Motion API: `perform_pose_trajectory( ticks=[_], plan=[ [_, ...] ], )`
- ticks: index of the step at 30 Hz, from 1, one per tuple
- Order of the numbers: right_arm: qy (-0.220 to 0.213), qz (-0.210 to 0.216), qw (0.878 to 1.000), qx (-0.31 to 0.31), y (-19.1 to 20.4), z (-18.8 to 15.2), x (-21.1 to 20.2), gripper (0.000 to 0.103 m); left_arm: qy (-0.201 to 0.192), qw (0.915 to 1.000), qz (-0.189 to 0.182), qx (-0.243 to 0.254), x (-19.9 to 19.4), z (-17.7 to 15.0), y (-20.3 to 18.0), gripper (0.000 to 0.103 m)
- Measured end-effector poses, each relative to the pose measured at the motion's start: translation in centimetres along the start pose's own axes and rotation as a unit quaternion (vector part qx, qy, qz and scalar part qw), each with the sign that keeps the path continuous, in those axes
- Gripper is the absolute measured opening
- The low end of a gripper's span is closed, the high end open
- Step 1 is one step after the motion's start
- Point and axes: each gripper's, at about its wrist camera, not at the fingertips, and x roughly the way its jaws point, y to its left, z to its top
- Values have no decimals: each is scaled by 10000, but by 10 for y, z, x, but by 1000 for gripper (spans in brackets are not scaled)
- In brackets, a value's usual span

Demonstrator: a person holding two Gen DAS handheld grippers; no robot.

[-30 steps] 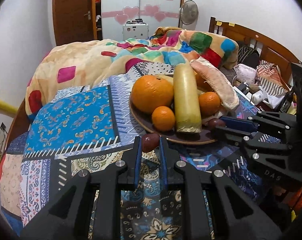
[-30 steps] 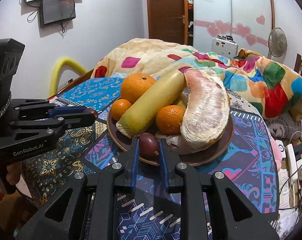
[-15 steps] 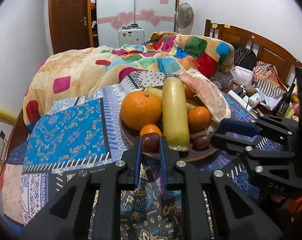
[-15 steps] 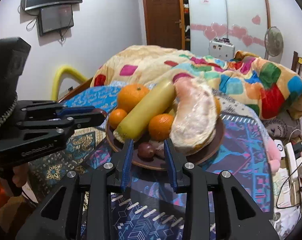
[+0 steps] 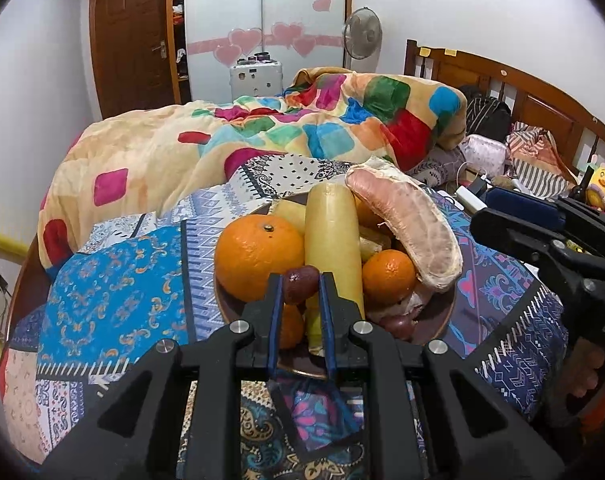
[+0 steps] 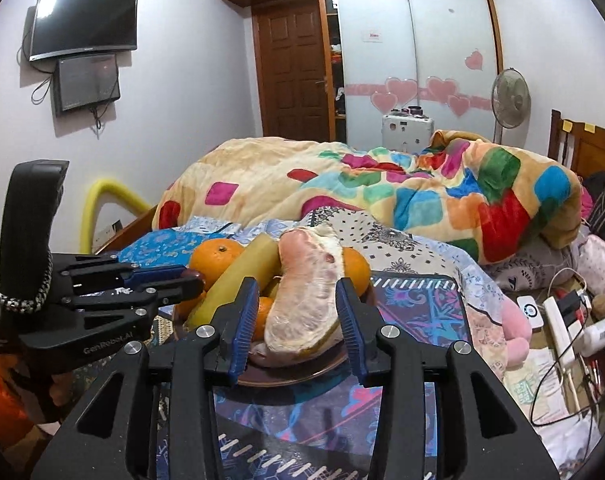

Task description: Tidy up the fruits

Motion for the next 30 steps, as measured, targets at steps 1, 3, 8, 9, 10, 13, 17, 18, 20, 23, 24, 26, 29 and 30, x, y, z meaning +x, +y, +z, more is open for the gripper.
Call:
perform_pose_trajectory(
  ticks=[1, 3, 8, 9, 10, 13, 17, 18, 20, 23, 24, 26, 29, 30],
  plan=[
    [5, -2, 10000, -6, 0, -1, 1, 37, 31, 10000, 8, -12, 2, 0, 0, 17],
    [26, 5, 10000, -47, 1, -2, 2, 37, 48, 10000, -13, -80, 4, 0, 2, 24],
    [-2, -31, 9999, -144, 3, -4, -1, 37, 61, 9997, -80, -211, 3, 0, 4, 49],
    [-24, -28, 9999, -133, 2, -3, -3, 37, 57, 9998, -64, -191, 2, 0, 3, 49],
    [-49, -31, 9999, -124, 3, -2, -5, 37, 41, 9998, -48, -181, -1, -1, 3, 49],
    [-134, -46, 9999, -97, 4, 2, -15, 37, -48, 9997, -35, -218, -14, -2, 1, 49],
    [-303, -78, 9995, -99, 9, 10, -36, 37, -396, 9988, 7, -297, -54, 1, -2, 49],
    [-366, -86, 9992, -105, 11, 12, -43, 37, -503, 9983, 18, -307, -66, 1, -3, 49],
    [-509, -111, 9986, -124, 16, 18, -61, 37, -745, 9967, 62, -310, -93, 2, -7, 49],
    [-817, -152, 9964, -171, 27, 26, -97, 37, -1198, 9922, 142, -301, -139, 4, -14, 49],
    [-891, -154, 9957, -176, 29, 27, -104, 37, -1326, 9906, 163, -303, -152, 4, -17, 50],
    [-1130, -161, 9933, -188, 38, 32, -130, 40, -1620, 9861, 195, -326, -183, 3, -22, 51],
    [-1445, -192, 9891, -192, 47, 35, -160, 46, -2001, 9788, 290, -331, -224, -2, -30, 56],
    [-1577, -205, 9871, -194, 52, 36, -174, 47, -2109, 9764, 332, -335, -234, -5, -32, 61]
  ],
)
